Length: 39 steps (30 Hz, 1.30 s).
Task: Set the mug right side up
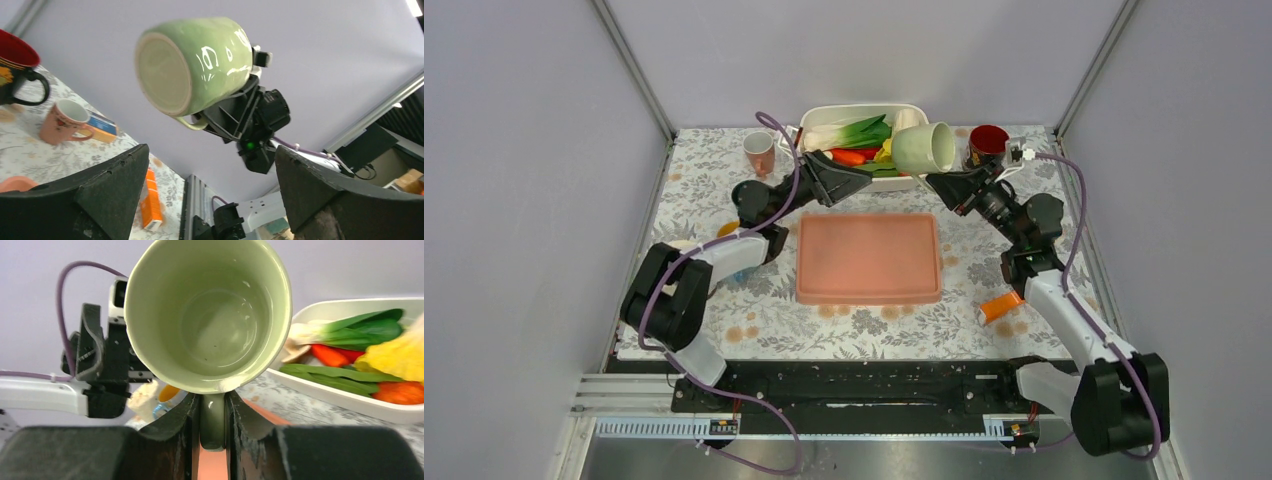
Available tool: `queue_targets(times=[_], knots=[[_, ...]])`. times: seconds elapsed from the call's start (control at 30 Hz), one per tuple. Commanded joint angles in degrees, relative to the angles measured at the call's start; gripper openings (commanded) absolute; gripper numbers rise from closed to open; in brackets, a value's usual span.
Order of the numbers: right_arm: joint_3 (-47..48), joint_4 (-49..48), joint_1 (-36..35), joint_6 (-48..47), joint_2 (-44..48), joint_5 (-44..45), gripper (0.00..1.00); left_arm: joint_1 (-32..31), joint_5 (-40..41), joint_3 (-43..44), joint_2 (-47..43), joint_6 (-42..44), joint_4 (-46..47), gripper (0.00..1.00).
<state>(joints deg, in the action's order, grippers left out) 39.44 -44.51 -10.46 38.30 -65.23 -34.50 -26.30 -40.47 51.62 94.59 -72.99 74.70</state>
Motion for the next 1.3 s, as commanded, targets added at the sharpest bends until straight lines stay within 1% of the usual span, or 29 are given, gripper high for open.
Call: queue_targets(times=[0.0,0.1,0.27,0.33,0.37,0.4,0.43,0.53,0.57,0.67,0.73,0.8,0.87,0.93,1.03,1.13,1.27], knots=[[1.33,10.49,1.70,-17.12,8.69,4.63,0.00,3.50,-3.26,1.69,-5.03,6.88,-2.82,0.99],[1.07,19.01,2.31,-25.49,14.07,7.04,0.00,6.41,-5.42,2.26,-7.18,11.00,-7.35,0.99],[1.14,33.01,3.28,-37.36,19.37,13.09,0.00,12.15,-10.76,2.64,-11.75,20.15,-20.07,0.99],[0.76,36.71,3.38,-41.67,20.65,15.50,0.00,14.39,-12.48,2.78,-14.46,25.93,-28.07,0.99],[0.47,38.39,3.43,-43.45,21.13,16.39,0.00,15.42,-12.94,3.10,-15.84,29.93,-33.99,0.99],[0.31,39.97,3.43,-44.96,21.52,17.49,0.00,16.35,-13.08,3.56,-17.46,34.23,-39.92,0.99],[0.21,41.26,3.47,-46.02,21.91,19.25,0.00,17.10,-12.89,4.06,-19.09,41.25,-46.95,0.99],[-0.64,43.61,3.52,-48.42,23.11,21.79,0.00,18.35,-8.02,4.88,-24.69,59.21,-67.16,0.99],[-0.83,44.08,3.52,-48.97,23.32,22.45,0.00,18.43,-5.91,4.59,-26.25,64.28,-71.73,0.99],[-1.58,47.24,3.68,-50.27,23.87,24.60,0.00,18.52,0.46,3.28,-29.67,75.55,-83.55,0.99],[-2.00,48.70,3.90,-51.60,23.92,25.61,0.00,18.61,3.92,3.29,-30.56,80.74,-92.10,0.99],[-3.06,49.29,4.49,-53.03,24.05,25.90,0.00,18.90,6.71,2.41,-31.05,83.73,-96.86,0.99],[-4.33,49.32,5.60,-54.74,23.89,25.47,0.00,19.24,8.77,0.62,-31.45,85.99,-99.69,0.99],[-5.30,49.26,7.44,-56.24,23.36,24.46,0.00,19.81,9.47,-0.29,-30.97,89.58,-102.67,0.99],[-6.00,49.30,9.94,-57.52,22.06,22.22,0.00,20.48,10.74,0.55,-28.71,95.82,-108.39,0.99],[-6.64,48.87,13.12,-59.17,20.34,20.77,0.00,22.32,10.43,-0.33,-27.12,97.72,-109.02,0.99],[-7.48,48.29,15.46,-60.45,17.99,19.14,0.00,24.60,8.41,-1.50,-25.90,97.69,-107.90,0.99]])
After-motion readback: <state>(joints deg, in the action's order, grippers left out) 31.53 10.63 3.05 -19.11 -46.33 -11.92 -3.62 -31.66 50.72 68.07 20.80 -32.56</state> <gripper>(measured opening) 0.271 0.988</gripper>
